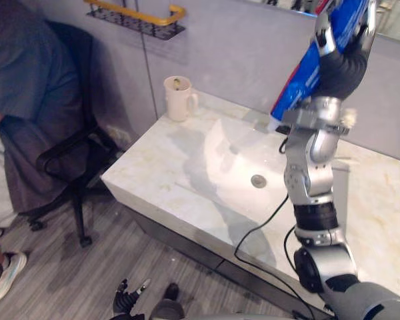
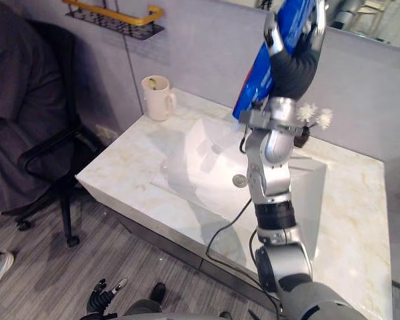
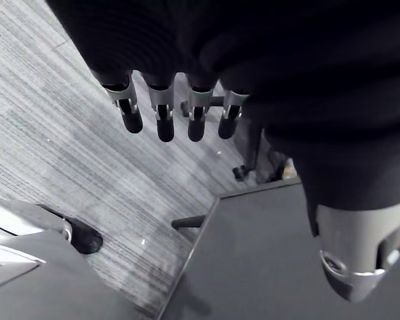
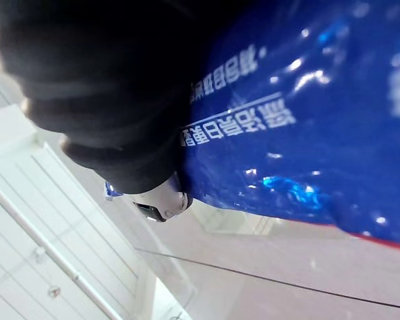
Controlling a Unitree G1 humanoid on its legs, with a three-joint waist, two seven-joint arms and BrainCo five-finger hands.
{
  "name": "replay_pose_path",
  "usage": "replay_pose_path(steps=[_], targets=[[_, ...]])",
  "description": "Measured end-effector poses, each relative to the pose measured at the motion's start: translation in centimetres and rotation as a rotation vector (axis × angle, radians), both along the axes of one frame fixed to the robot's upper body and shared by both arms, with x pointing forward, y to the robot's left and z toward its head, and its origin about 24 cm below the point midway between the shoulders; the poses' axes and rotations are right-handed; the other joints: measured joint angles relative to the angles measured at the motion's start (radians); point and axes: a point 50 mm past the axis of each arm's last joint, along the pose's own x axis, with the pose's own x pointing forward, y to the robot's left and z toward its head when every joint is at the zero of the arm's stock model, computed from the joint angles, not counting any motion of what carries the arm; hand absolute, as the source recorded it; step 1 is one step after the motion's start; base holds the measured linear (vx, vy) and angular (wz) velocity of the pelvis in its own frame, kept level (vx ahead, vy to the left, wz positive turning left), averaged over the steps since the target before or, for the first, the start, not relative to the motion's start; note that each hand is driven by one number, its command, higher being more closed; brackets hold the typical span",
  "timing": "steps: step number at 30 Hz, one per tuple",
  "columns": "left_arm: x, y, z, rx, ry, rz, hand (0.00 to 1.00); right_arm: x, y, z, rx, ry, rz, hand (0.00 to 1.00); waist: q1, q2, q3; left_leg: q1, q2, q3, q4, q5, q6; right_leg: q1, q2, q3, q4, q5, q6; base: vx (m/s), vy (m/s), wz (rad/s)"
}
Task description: Organize washtable
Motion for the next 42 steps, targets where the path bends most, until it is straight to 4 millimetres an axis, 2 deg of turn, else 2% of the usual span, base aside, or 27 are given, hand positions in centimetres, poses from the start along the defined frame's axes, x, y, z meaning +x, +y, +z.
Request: replay_pose_path(steps=[3, 6, 8, 11, 13, 17, 21, 23, 26, 28, 35, 38, 42], targets=[[0.5, 0.1, 0.2, 0.005, -0.014, -0.005, 0.00, 0.3, -0.1, 3.3, -0.011, -0.051, -0.070, 1.00, 0.023, -0.007, 0.034, -0.031, 0.000, -0.024, 0.002, 0.010, -0.007, -0.017, 0.003, -0.023, 0.000, 0.000, 0.000, 0.00, -0.021, 0.19], [1.4, 0.1, 0.4, 0.006, -0.035, -0.018, 0.00, 0.5, -0.5, 5.6, 0.004, -0.069, -0.113, 1.00, 0.041, -0.009, 0.075, -0.056, 0.001, -0.051, 0.003, 0.018, -0.010, -0.026, 0.003, -0.051, 0.000, 0.000, 0.000, -0.01, -0.018, 0.24], [2.0, 0.1, 0.6, 0.014, -0.048, -0.045, 0.00, 0.6, -0.9, 6.5, 0.010, -0.072, -0.135, 1.00, 0.054, -0.012, 0.087, -0.080, 0.001, -0.060, 0.003, 0.025, -0.012, -0.046, 0.004, -0.058, 0.000, 0.001, -0.001, -0.01, -0.017, 0.17], [2.5, 0.0, 0.7, 0.006, -0.060, -0.052, 0.00, 1.1, -1.4, 7.5, 0.038, -0.053, -0.170, 1.00, 0.058, -0.013, 0.116, -0.101, 0.001, -0.082, 0.002, 0.033, -0.013, -0.055, 0.003, -0.080, 0.000, 0.001, -0.001, 0.00, -0.022, 0.19], [3.0, -0.1, 0.8, 0.004, -0.073, -0.057, 0.00, 1.2, -1.9, 8.2, 0.047, -0.047, -0.196, 1.00, 0.076, -0.011, 0.140, -0.106, 0.000, -0.087, 0.002, 0.036, -0.014, -0.057, 0.003, -0.084, 0.000, 0.001, -0.001, 0.01, -0.008, 0.10], [3.4, -0.2, 0.9, -0.009, -0.089, -0.090, 0.00, 1.2, -2.2, 10.2, 0.065, -0.049, -0.225, 1.00, 0.080, -0.009, 0.161, -0.137, 0.000, -0.105, 0.002, 0.043, -0.017, -0.078, 0.005, -0.104, 0.000, 0.001, -0.001, 0.01, -0.015, 0.11], [3.5, -0.3, 1.0, -0.010, -0.099, -0.095, 0.00, 0.9, -2.2, 11.2, 0.084, -0.062, -0.241, 1.00, 0.082, -0.003, 0.171, -0.151, -0.002, -0.113, 0.002, 0.045, -0.018, -0.087, 0.004, -0.114, 0.000, 0.000, 0.000, 0.01, -0.005, 0.07], [3.8, -0.5, 1.0, -0.010, -0.102, -0.116, 0.00, 0.6, -2.9, 11.7, 0.087, -0.075, -0.273, 1.00, 0.082, 0.007, 0.180, -0.166, -0.006, -0.131, 0.002, 0.055, -0.023, -0.091, 0.005, -0.134, 0.000, -0.001, 0.001, 0.00, -0.008, 0.21], [4.3, -0.9, 1.1, -0.018, -0.112, -0.131, 0.00, 0.0, -3.2, 12.6, 0.075, -0.103, -0.316, 1.00, 0.104, 0.025, 0.206, -0.178, -0.006, -0.139, 0.002, 0.060, -0.023, -0.100, 0.005, -0.143, 0.000, -0.001, 0.001, -0.01, 0.002, 0.10], [4.4, -1.0, 1.0, -0.023, -0.113, -0.129, 0.00, -0.2, -3.2, 13.2, 0.059, -0.119, -0.341, 1.00, 0.103, 0.032, 0.216, -0.192, -0.007, -0.154, 0.000, 0.065, -0.025, -0.108, 0.007, -0.158, 0.000, 0.000, 0.000, 0.00, -0.001, 0.16], [4.7, -1.1, 1.2, -0.026, -0.128, -0.148, 0.00, 0.6, -2.0, 13.3, -0.040, -0.077, -0.432, 1.00, 0.113, 0.032, 0.233, -0.218, -0.019, -0.177, 0.000, 0.073, -0.024, -0.120, 0.002, -0.186, -0.001, -0.001, 0.001, 0.03, 0.002, 0.11], [4.9, -1.1, 1.2, -0.025, -0.132, -0.156, 0.00, 0.8, -2.4, 13.3, -0.042, -0.070, -0.483, 1.00, 0.130, 0.034, 0.238, -0.232, -0.019, -0.185, 0.000, 0.077, -0.027, -0.128, 0.003, -0.194, -0.001, -0.002, 0.003, 0.00, 0.005, 0.08], [4.8, -1.2, 1.2, -0.025, -0.131, -0.158, 0.00, 0.4, -2.8, 14.1, -0.042, -0.077, -0.582, 1.00, 0.132, 0.035, 0.239, -0.255, -0.027, -0.212, -0.001, 0.086, -0.032, -0.138, 0.003, -0.220, -0.001, -0.004, 0.006, 0.01, 0.006, 0.18]])
